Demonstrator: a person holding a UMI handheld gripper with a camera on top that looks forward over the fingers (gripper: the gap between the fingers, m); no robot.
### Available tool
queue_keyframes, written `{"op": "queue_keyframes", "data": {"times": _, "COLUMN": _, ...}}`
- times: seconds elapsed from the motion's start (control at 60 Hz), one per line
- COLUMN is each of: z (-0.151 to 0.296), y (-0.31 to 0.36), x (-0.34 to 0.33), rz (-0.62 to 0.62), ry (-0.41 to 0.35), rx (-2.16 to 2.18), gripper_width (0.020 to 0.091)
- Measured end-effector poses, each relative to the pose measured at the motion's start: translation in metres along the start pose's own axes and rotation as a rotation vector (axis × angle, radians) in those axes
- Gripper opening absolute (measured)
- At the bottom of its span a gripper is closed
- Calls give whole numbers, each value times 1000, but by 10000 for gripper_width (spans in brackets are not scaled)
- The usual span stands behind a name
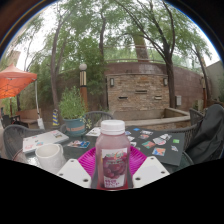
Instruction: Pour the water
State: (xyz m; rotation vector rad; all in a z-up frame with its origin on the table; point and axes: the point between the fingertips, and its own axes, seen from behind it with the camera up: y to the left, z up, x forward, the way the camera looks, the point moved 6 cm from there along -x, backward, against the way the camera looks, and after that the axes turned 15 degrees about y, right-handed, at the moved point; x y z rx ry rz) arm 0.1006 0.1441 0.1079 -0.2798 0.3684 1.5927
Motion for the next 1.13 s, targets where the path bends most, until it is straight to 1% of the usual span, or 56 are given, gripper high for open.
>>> {"op": "queue_keyframes", "data": {"times": 0.05, "z": -17, "y": -3, "x": 0, "rz": 7, "ry": 20, "rx": -20, "gripper_width": 419}}
{"op": "queue_keyframes", "data": {"times": 0.067, "z": -14, "y": -2, "x": -5, "rz": 14, "ry": -8, "rx": -32, "gripper_width": 417}}
{"op": "queue_keyframes", "data": {"times": 0.117, "z": -18, "y": 1, "x": 0, "rz": 15, "ry": -30, "rx": -62, "gripper_width": 415}}
{"op": "queue_keyframes", "data": {"times": 0.15, "z": -19, "y": 0, "x": -1, "rz": 8, "ry": -10, "rx": -62, "gripper_width": 416}}
{"op": "queue_keyframes", "data": {"times": 0.3, "z": -19, "y": 1, "x": 0, "rz": 10, "ry": -18, "rx": -83, "gripper_width": 424}}
{"op": "queue_keyframes", "data": {"times": 0.367, "z": -19, "y": 1, "x": -2, "rz": 10, "ry": -17, "rx": -92, "gripper_width": 529}}
{"op": "queue_keyframes", "data": {"times": 0.4, "z": -21, "y": -1, "x": -4, "rz": -4, "ry": -2, "rx": -100, "gripper_width": 587}}
{"op": "queue_keyframes", "data": {"times": 0.433, "z": -29, "y": -5, "x": -5, "rz": -32, "ry": 42, "rx": -113, "gripper_width": 678}}
{"op": "queue_keyframes", "data": {"times": 0.467, "z": -34, "y": -5, "x": -9, "rz": -40, "ry": 83, "rx": -131, "gripper_width": 802}}
{"op": "queue_keyframes", "data": {"times": 0.483, "z": -36, "y": -4, "x": -12, "rz": -42, "ry": 88, "rx": -143, "gripper_width": 859}}
{"op": "queue_keyframes", "data": {"times": 0.5, "z": -37, "y": -2, "x": -15, "rz": -39, "ry": 89, "rx": -156, "gripper_width": 862}}
{"op": "queue_keyframes", "data": {"times": 0.533, "z": -37, "y": -3, "x": -23, "rz": -45, "ry": 78, "rx": -179, "gripper_width": 829}}
{"op": "queue_keyframes", "data": {"times": 0.55, "z": -38, "y": -2, "x": -27, "rz": -48, "ry": 76, "rx": -188, "gripper_width": 825}}
{"op": "queue_keyframes", "data": {"times": 0.633, "z": -44, "y": -3, "x": -53, "rz": -63, "ry": 96, "rx": -190, "gripper_width": 831}}
{"op": "queue_keyframes", "data": {"times": 0.667, "z": -45, "y": 0, "x": -68, "rz": -61, "ry": 93, "rx": -187, "gripper_width": 830}}
{"op": "queue_keyframes", "data": {"times": 0.8, "z": -48, "y": 13, "x": -141, "rz": -58, "ry": 81, "rx": -136, "gripper_width": 832}}
{"op": "queue_keyframes", "data": {"times": 0.9, "z": -53, "y": 13, "x": -205, "rz": -112, "ry": 43, "rx": -126, "gripper_width": 829}}
{"op": "queue_keyframes", "data": {"times": 0.933, "z": -57, "y": 16, "x": -226, "rz": -119, "ry": 41, "rx": -121, "gripper_width": 827}}
{"op": "queue_keyframes", "data": {"times": 1.133, "z": -91, "y": 43, "x": -337, "rz": -44, "ry": 39, "rx": -45, "gripper_width": 831}}
